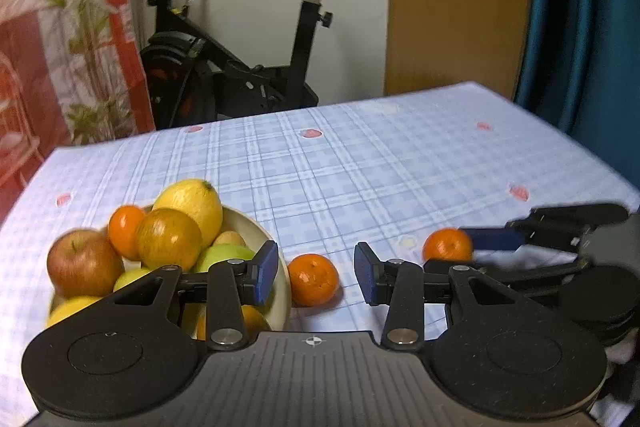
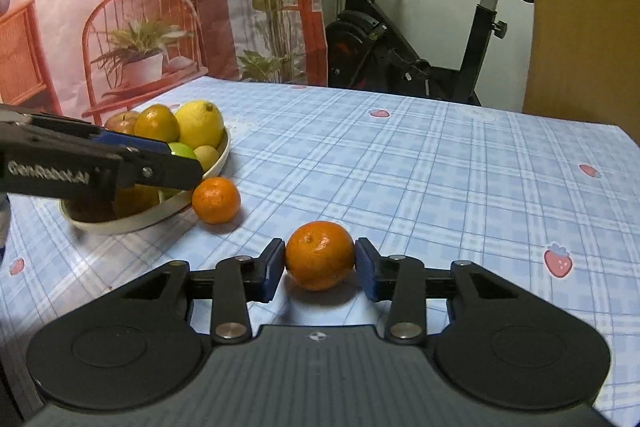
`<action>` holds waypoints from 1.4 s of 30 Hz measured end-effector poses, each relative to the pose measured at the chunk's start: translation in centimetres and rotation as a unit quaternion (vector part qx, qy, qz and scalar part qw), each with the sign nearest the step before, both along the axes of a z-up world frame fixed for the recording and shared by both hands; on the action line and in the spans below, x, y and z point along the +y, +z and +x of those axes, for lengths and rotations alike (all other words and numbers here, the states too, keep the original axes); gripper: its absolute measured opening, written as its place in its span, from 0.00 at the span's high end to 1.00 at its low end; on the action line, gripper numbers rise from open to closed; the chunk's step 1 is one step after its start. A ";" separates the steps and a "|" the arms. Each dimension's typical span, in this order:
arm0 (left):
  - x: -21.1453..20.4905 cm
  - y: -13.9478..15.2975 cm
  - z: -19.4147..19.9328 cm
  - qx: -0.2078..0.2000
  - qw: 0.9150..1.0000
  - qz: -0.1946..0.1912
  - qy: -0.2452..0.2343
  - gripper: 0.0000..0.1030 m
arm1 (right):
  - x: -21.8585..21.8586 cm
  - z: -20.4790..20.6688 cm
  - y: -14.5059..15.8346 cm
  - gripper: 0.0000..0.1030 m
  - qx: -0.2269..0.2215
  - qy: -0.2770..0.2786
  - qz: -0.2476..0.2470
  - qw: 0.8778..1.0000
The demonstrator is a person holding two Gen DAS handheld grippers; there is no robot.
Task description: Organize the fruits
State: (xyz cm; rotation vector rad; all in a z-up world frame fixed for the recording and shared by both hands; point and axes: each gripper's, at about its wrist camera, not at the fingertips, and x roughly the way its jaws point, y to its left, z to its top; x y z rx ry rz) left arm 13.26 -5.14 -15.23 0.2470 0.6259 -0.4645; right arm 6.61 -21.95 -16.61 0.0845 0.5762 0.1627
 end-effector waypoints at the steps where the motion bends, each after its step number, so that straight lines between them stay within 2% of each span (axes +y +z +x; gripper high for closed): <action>1: -0.2 -0.1 0.1 -0.002 1.000 0.011 -0.008 0.57 | -0.2 0.0 0.0 0.60 -0.001 -0.002 0.005 1.000; 7: -0.9 -0.6 1.0 0.001 0.996 0.064 -0.062 0.57 | -0.7 -0.1 0.1 0.60 -0.004 -0.007 0.026 1.000; 18: -1.9 -0.9 3.5 0.057 0.991 0.082 -0.094 0.57 | -1.2 0.0 0.1 0.60 0.000 -0.012 0.043 0.999; 20: -1.6 -0.8 3.8 0.067 0.991 0.074 -0.089 0.57 | -1.3 0.1 0.1 0.60 0.001 -0.013 0.046 0.999; 26: -0.6 0.3 3.0 0.095 0.992 0.007 -0.088 0.57 | -1.3 0.1 0.2 0.60 0.002 -0.014 0.050 0.999; 28: -0.4 0.7 2.2 0.113 0.987 -0.030 -0.109 0.57 | -1.3 0.1 0.2 0.60 0.002 -0.014 0.050 0.999; 30: -0.5 0.8 1.4 0.134 0.981 -0.049 -0.130 0.57 | -1.3 0.1 0.2 0.60 0.002 -0.015 0.050 0.999; 32: -0.6 0.8 0.4 0.122 0.983 -0.045 -0.132 0.57 | -1.4 0.2 0.2 0.60 0.002 -0.016 0.051 0.999; 35: 0.0 1.0 -0.2 0.100 0.988 -0.045 -0.111 0.57 | -1.4 0.2 0.1 0.60 0.003 -0.018 0.052 0.998; 38: 0.3 1.2 -0.3 0.071 0.993 -0.026 -0.093 0.57 | -1.4 0.2 0.1 0.60 0.003 -0.017 0.052 0.998; 42: -0.2 0.7 0.2 0.113 0.986 -0.032 -0.121 0.55 | -1.4 0.1 0.1 0.60 0.004 -0.018 0.052 0.998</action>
